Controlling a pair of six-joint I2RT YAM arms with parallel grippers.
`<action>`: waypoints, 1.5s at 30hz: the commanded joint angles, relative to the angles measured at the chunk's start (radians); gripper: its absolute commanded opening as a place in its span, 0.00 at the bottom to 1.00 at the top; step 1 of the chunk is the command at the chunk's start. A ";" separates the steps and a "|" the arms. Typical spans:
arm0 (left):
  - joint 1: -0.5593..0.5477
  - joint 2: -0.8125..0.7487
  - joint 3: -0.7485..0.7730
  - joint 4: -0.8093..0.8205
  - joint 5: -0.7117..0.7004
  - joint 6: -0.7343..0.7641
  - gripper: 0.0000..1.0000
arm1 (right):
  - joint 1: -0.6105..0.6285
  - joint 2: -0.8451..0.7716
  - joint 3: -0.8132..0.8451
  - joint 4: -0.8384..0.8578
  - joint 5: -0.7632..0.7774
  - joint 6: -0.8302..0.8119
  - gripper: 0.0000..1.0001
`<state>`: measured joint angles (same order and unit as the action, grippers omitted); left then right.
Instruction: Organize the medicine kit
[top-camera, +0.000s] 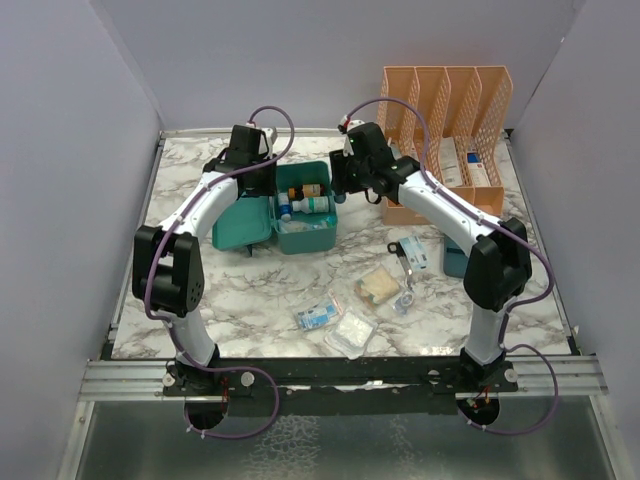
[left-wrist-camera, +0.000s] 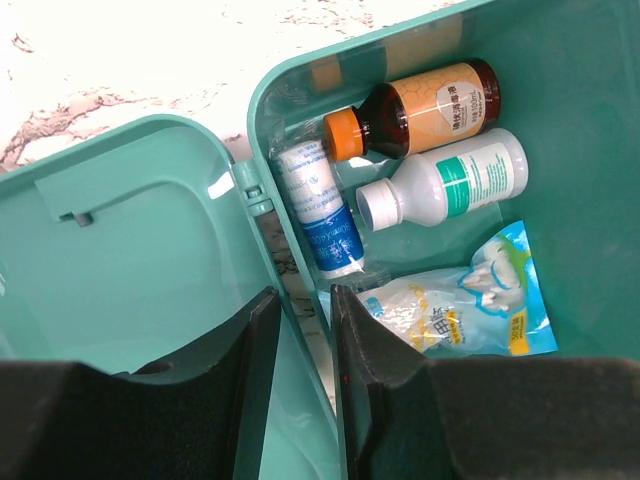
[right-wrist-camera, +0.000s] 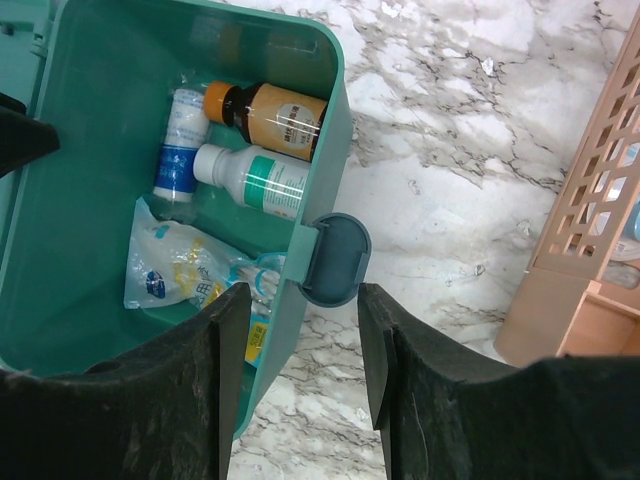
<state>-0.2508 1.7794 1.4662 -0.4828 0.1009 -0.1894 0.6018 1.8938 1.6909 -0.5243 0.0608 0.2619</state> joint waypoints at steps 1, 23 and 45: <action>-0.005 0.017 0.050 0.003 0.038 0.071 0.29 | -0.008 -0.036 -0.011 0.009 0.029 0.014 0.47; -0.005 0.002 0.012 0.011 0.201 0.288 0.28 | -0.026 0.045 0.060 -0.020 -0.062 0.105 0.45; -0.005 0.073 0.129 -0.005 0.201 0.198 0.34 | -0.042 0.035 -0.064 -0.093 -0.271 0.145 0.29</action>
<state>-0.2512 1.8172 1.5276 -0.4866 0.3058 0.0536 0.5629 2.0205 1.7111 -0.5785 -0.0586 0.3832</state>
